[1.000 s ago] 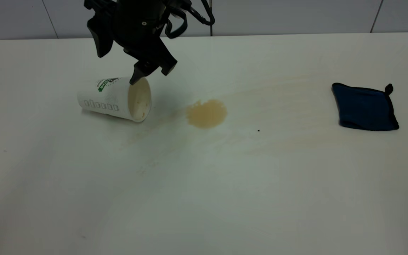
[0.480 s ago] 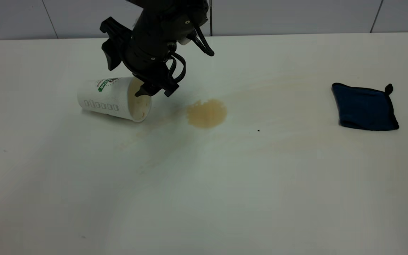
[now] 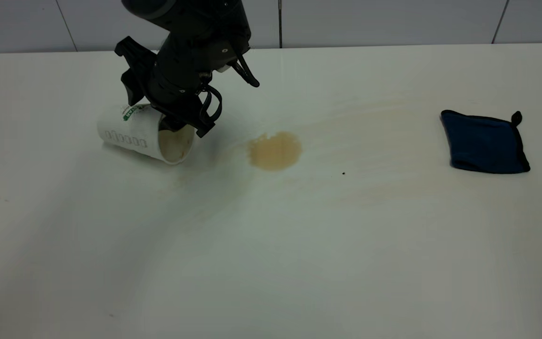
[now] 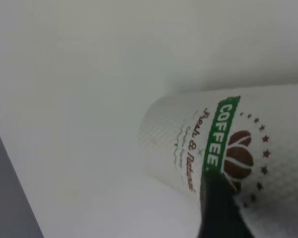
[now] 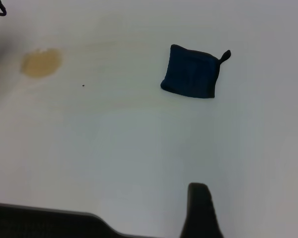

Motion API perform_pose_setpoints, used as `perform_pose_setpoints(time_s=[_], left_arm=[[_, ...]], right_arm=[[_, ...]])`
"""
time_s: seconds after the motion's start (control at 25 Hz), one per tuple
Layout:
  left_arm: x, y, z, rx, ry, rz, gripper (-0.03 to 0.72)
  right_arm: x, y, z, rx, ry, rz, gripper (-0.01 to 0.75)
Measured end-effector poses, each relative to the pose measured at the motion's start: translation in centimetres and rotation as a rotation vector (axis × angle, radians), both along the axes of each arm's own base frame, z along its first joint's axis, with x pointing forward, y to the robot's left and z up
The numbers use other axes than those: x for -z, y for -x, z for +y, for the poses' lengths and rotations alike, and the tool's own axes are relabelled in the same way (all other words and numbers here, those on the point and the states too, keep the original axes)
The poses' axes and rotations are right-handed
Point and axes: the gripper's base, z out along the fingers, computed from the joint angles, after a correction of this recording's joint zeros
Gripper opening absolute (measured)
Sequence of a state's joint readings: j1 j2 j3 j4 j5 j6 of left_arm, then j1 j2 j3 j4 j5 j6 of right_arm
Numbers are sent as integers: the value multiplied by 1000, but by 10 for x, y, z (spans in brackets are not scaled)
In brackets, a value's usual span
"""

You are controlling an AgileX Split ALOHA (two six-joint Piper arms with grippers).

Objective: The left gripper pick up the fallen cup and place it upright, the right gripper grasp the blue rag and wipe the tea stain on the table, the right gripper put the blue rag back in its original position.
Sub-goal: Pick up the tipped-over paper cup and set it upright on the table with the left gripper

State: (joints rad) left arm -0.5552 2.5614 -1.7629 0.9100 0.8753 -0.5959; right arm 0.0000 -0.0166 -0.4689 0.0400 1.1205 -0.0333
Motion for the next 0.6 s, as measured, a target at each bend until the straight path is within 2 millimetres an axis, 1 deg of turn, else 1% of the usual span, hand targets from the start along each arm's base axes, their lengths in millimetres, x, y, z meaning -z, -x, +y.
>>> perform_pose_setpoints(time_s=[0.12,0.16,0.24,0.28,0.36,0.4,0.48,0.6], left_arm=[[0,-4,3,30,-41,-17,223],[-2,-5,5,48,-73,-27,157],[-11,-8,6,76,-123,-45,55],[-16,-9,6,92,-132,-47,33],[-29,-11,5,130,-140,-40,12],[-40,-12,3,145,-131,-43,9],[-65,-13,2,179,-93,-42,8],[-108,-16,4,224,45,-23,8]], right_arm=[[0,0,0,0,0,0,581],[0,0,0,0,0,0,581],[0,0,0,0,0,0,581],[0,0,0,0,0,0,581],[0,0,0,0,0,0,581],[0,0,0,0,0,0,581],[0,0,0,0,0,0,581],[0,0,0,0,0,0,581]])
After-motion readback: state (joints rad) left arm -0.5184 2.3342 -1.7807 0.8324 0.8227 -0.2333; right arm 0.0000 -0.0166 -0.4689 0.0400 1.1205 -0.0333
